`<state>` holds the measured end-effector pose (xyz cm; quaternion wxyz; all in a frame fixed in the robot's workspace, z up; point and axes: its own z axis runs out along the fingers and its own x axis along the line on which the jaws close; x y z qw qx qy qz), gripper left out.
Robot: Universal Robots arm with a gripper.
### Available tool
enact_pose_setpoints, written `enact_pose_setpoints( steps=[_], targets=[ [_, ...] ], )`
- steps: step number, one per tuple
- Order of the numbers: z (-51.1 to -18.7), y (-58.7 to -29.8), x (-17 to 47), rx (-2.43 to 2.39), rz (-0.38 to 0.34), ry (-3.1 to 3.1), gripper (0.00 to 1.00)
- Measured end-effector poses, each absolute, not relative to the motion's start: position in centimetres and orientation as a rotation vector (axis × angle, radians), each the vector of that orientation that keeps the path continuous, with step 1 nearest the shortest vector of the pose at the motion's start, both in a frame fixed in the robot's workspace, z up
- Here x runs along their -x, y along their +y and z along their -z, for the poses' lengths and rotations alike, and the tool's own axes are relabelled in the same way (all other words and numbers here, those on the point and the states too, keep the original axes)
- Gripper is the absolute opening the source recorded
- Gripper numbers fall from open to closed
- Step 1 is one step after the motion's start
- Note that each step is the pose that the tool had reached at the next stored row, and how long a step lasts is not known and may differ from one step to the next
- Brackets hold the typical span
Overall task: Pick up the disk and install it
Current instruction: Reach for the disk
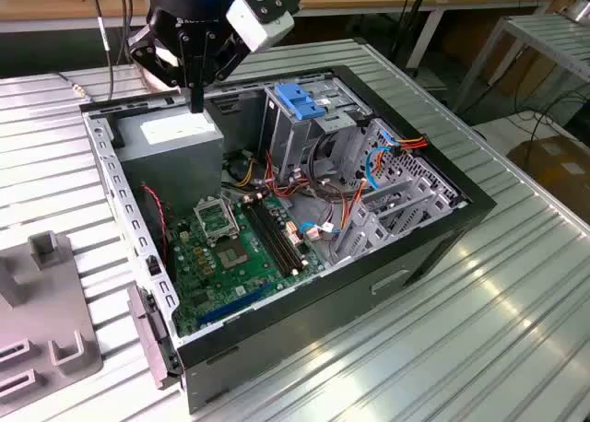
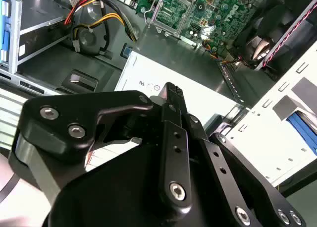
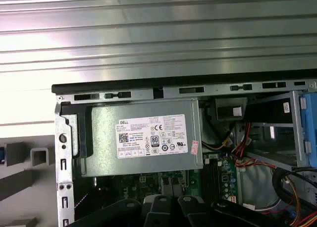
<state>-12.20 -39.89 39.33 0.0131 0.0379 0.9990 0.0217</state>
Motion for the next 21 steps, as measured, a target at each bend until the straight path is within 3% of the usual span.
enact_pose_setpoints(
  steps=[21],
  targets=[
    [-39.33, -39.89, 12.68, -0.118, -0.068, 3.113, 0.10]
  ],
)
